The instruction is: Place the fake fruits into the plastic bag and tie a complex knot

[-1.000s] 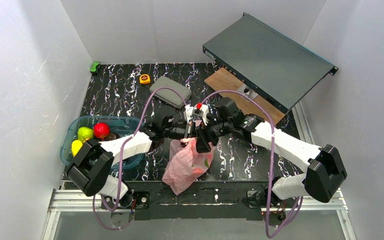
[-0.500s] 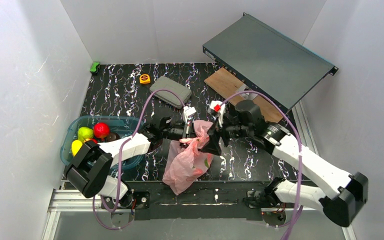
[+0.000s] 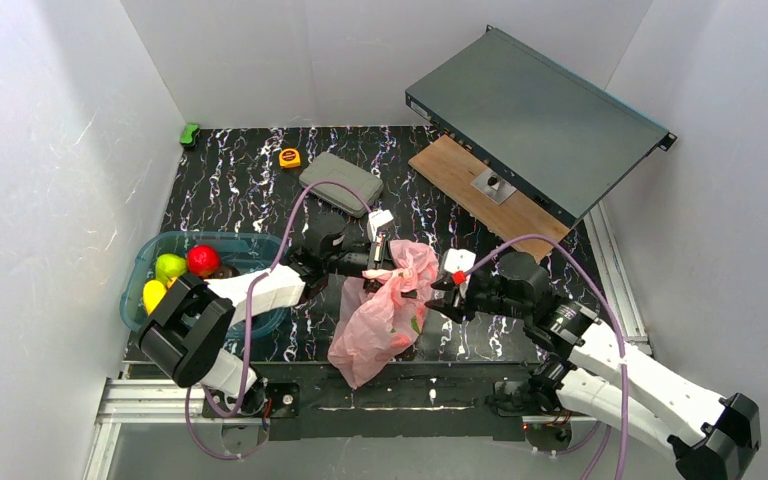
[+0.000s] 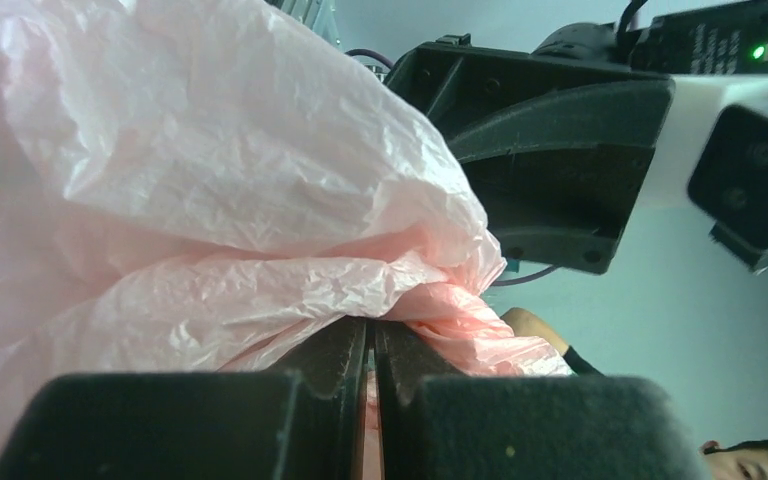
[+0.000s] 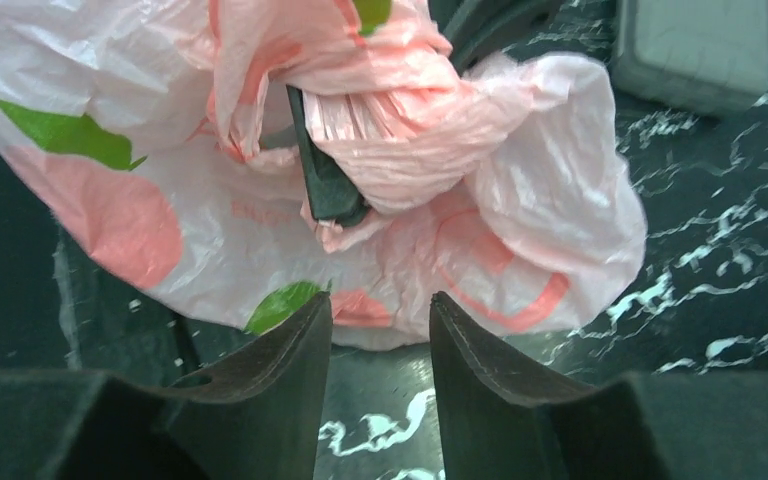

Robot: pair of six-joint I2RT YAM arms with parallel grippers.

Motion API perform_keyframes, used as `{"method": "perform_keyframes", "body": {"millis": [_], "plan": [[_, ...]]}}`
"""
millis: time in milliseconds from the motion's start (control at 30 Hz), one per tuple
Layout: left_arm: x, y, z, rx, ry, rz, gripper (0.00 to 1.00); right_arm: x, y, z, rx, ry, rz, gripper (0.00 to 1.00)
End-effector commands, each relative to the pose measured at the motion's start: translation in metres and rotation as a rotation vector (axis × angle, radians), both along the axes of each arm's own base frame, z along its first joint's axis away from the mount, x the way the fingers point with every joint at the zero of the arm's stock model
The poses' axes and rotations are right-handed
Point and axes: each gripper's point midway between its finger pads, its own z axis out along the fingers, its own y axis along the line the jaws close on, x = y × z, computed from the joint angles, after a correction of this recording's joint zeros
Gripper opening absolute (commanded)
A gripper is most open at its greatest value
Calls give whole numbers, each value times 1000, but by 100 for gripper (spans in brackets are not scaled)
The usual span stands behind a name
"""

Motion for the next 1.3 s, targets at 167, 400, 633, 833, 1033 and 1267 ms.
{"method": "perform_keyframes", "body": {"millis": [167, 400, 633, 833, 1033, 1267], "plan": [[9, -5, 18, -41, 61, 42, 0, 11, 31, 48, 161, -351, 10, 54], [9, -4, 20, -47, 64, 48, 0, 5, 37, 39, 139, -354, 28, 52], [6, -2, 22, -58, 55, 44, 0, 11, 37, 28, 101, -310, -11, 50], [3, 0, 23, -60, 43, 38, 0, 15, 33, 24, 95, -317, -40, 25], [5, 1, 22, -42, 35, 42, 12, 13, 31, 28, 96, -331, -32, 1], [9, 5, 21, -38, 20, 60, 20, 5, 29, 25, 91, -339, 10, 1]]}}
